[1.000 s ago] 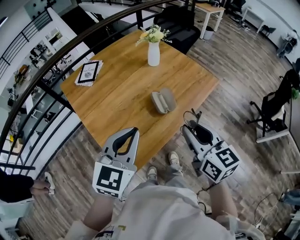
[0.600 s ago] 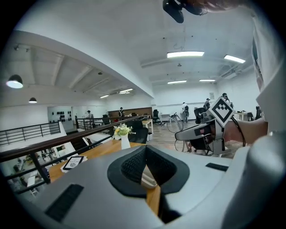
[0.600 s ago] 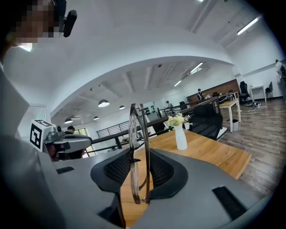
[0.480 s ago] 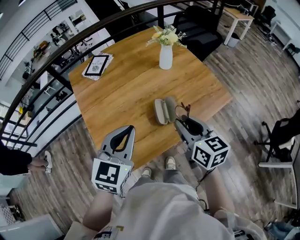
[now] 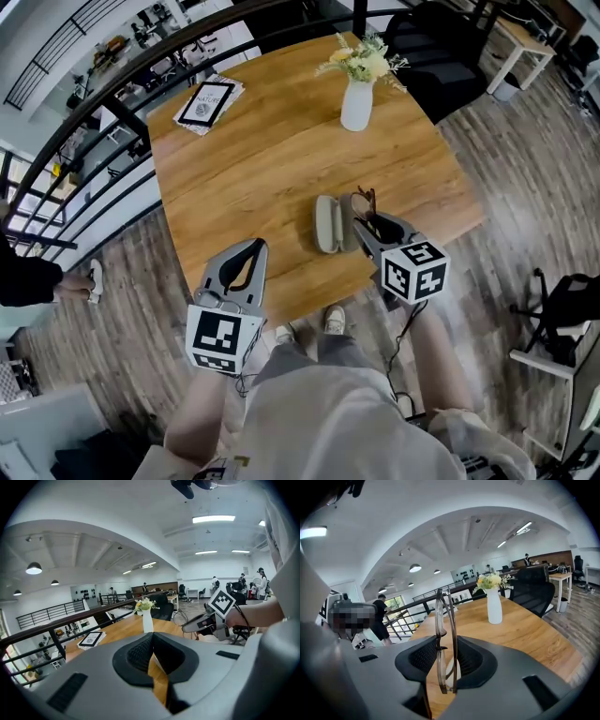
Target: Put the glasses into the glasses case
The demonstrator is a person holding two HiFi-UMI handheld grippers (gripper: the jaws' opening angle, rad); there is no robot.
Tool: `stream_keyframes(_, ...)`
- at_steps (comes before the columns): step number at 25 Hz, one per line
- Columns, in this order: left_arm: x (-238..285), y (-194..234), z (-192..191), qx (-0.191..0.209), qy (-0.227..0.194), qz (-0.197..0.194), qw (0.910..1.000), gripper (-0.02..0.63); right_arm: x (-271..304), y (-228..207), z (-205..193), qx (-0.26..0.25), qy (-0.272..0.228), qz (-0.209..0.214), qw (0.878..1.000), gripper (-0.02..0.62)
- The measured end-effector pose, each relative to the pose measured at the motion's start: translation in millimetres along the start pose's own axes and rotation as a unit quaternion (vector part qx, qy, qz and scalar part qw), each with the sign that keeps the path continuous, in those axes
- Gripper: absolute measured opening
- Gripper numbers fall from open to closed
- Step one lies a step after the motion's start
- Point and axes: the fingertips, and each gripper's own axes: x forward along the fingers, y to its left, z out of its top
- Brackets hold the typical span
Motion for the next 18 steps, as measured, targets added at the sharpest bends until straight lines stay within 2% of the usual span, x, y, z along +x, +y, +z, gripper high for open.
stream_keyframes(7, 42, 9, -26, -0.011, 0.027, 0.003, 0.9996, 0.017, 70, -11, -37, 0.017, 0.063, 0.022, 0.998, 0.138)
stream_keyframes(14, 63, 15, -57, -0.038, 0.063, -0.001, 0.9973, 0.017, 127, -26, -78, 0.053, 0.106, 0.009, 0.993, 0.138)
stream_keyframes(18, 68, 20, -73, -0.039, 0.090, 0.000, 0.9952, 0.017, 145, -34, -99, 0.091, 0.126, -0.001, 0.988, 0.138)
